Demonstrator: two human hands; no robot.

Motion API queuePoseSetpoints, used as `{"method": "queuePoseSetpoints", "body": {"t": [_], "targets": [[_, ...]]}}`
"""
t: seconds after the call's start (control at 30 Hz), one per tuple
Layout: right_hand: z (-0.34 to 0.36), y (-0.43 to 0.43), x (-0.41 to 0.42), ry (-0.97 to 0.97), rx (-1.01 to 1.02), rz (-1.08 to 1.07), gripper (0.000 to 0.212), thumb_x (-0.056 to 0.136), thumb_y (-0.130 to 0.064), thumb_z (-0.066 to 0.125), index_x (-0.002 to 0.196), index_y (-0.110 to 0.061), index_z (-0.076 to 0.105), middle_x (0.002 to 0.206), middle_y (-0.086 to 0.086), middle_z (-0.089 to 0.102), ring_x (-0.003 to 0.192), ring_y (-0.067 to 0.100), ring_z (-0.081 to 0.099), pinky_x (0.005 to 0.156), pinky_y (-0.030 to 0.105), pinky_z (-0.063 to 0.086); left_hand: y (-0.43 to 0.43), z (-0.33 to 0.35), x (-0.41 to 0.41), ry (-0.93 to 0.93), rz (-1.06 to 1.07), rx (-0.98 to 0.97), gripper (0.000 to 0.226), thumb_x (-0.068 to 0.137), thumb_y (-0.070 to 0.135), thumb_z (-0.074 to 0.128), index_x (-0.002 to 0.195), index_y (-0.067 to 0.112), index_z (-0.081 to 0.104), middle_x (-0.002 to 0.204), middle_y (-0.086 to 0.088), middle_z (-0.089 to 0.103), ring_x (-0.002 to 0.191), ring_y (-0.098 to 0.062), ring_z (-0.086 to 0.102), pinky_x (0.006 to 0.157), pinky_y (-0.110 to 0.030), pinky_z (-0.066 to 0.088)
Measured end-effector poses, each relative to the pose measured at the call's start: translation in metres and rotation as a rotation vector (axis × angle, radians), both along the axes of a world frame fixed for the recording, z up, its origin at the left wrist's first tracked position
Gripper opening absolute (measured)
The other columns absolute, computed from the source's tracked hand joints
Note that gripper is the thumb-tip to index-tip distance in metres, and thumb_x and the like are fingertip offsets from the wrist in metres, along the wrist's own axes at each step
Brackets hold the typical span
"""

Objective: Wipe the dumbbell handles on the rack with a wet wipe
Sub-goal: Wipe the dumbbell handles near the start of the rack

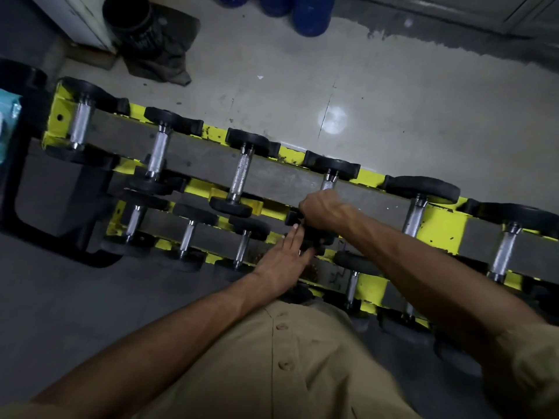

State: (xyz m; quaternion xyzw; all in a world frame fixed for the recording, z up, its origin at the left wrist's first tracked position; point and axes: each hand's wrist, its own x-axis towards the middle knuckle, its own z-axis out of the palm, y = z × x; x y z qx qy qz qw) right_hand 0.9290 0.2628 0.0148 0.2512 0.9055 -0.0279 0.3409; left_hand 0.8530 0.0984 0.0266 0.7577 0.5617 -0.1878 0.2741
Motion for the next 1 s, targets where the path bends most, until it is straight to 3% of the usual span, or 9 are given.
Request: {"method": "queuePoseSetpoints", "body": {"t": [0.1,0.2,0.37,0.43,0.5,0.57,0.73,0.83,1.0], "targets": [[-0.001,-0.008,-0.009,-0.066,-0.087,-0.041,0.029,0.101,-0.028,0.053,0.121,-0.014,0.068,0.122,0.009,0.069,0.109,0.028,0.068,0.087,0.038,0.054,-0.001,-0.003,0.003,0.017,0.032,-0.015,0.075,0.102,0.009,0.049,0.167,0.019,0.014,0.165,-0.042,-0.009,0.158,-0.05,0.0,0.13,-0.054,0.014],[0.008,0.003,-0.003,-0.031,-0.217,-0.065,0.026,0.1,-0.024,0.055,0.119,-0.012,0.067,0.116,0.01,0.069,0.103,0.03,0.067,0.076,0.035,0.05,0.0,0.001,0.006,0.007,0.07,-0.049,0.091,0.099,0.0,0.05,0.168,0.029,-0.001,0.164,-0.039,-0.021,0.158,-0.049,-0.002,0.128,-0.054,0.016],[-0.002,0.008,0.037,0.261,-0.202,-0.044,0.019,0.095,-0.03,0.057,0.107,-0.02,0.068,0.105,0.005,0.062,0.086,0.031,0.067,0.06,0.033,0.046,-0.002,0.0,0.009,-0.018,0.103,-0.047,0.11,0.094,-0.008,0.053,0.164,0.035,-0.021,0.16,-0.034,-0.036,0.159,-0.046,-0.009,0.129,-0.051,0.015],[-0.008,-0.003,0.056,0.426,-0.161,-0.047,0.014,0.095,-0.033,0.059,0.1,-0.021,0.067,0.101,0.003,0.05,0.072,0.026,0.06,0.053,0.035,0.046,-0.003,-0.001,0.009,-0.021,0.107,-0.05,0.109,0.095,-0.006,0.053,0.163,0.035,-0.022,0.16,-0.033,-0.037,0.159,-0.045,-0.01,0.13,-0.051,0.015],[-0.012,-0.015,0.072,0.59,-0.112,-0.116,0.013,0.095,-0.034,0.063,0.095,-0.02,0.064,0.097,0.001,0.047,0.067,0.023,0.053,0.05,0.031,0.037,-0.004,-0.004,0.009,-0.019,0.117,-0.055,0.109,0.096,-0.004,0.055,0.164,0.036,-0.02,0.16,-0.031,-0.038,0.159,-0.045,-0.009,0.129,-0.05,0.016],[-0.023,-0.027,0.084,0.729,-0.114,-0.3,0.011,0.093,-0.03,0.068,0.097,-0.021,0.062,0.097,0.002,0.053,0.072,0.025,0.058,0.054,0.03,0.038,-0.004,-0.007,0.01,-0.02,0.125,-0.051,0.111,0.095,-0.004,0.058,0.163,0.035,-0.02,0.16,-0.031,-0.04,0.159,-0.045,-0.01,0.13,-0.05,0.017],[-0.042,-0.051,0.084,0.963,-0.257,-1.138,0.014,0.086,-0.026,0.073,0.088,-0.02,0.06,0.081,-0.003,0.068,0.074,0.018,0.063,0.064,0.032,0.048,-0.007,-0.008,0.012,-0.009,0.131,-0.05,0.116,0.093,-0.007,0.059,0.161,0.036,-0.024,0.158,-0.03,-0.042,0.159,-0.044,-0.013,0.13,-0.052,0.019],[-0.053,-0.053,0.083,1.024,-0.339,-1.374,0.009,0.092,-0.018,0.069,0.086,-0.015,0.063,0.078,-0.003,0.066,0.072,0.016,0.061,0.066,0.031,0.048,-0.009,-0.007,0.011,-0.014,0.143,-0.051,0.115,0.093,-0.009,0.057,0.161,0.038,-0.024,0.16,-0.027,-0.042,0.159,-0.042,-0.013,0.127,-0.049,0.021],[-0.067,-0.025,0.064,0.913,-0.511,-1.703,0.032,0.083,0.004,0.053,0.057,-0.015,0.052,0.057,0.0,0.047,0.058,0.016,0.045,0.051,0.026,0.03,-0.008,-0.005,0.011,-0.018,0.149,-0.048,0.117,0.091,-0.008,0.06,0.162,0.037,-0.021,0.161,-0.026,-0.04,0.16,-0.04,-0.012,0.127,-0.047,0.022]]}}
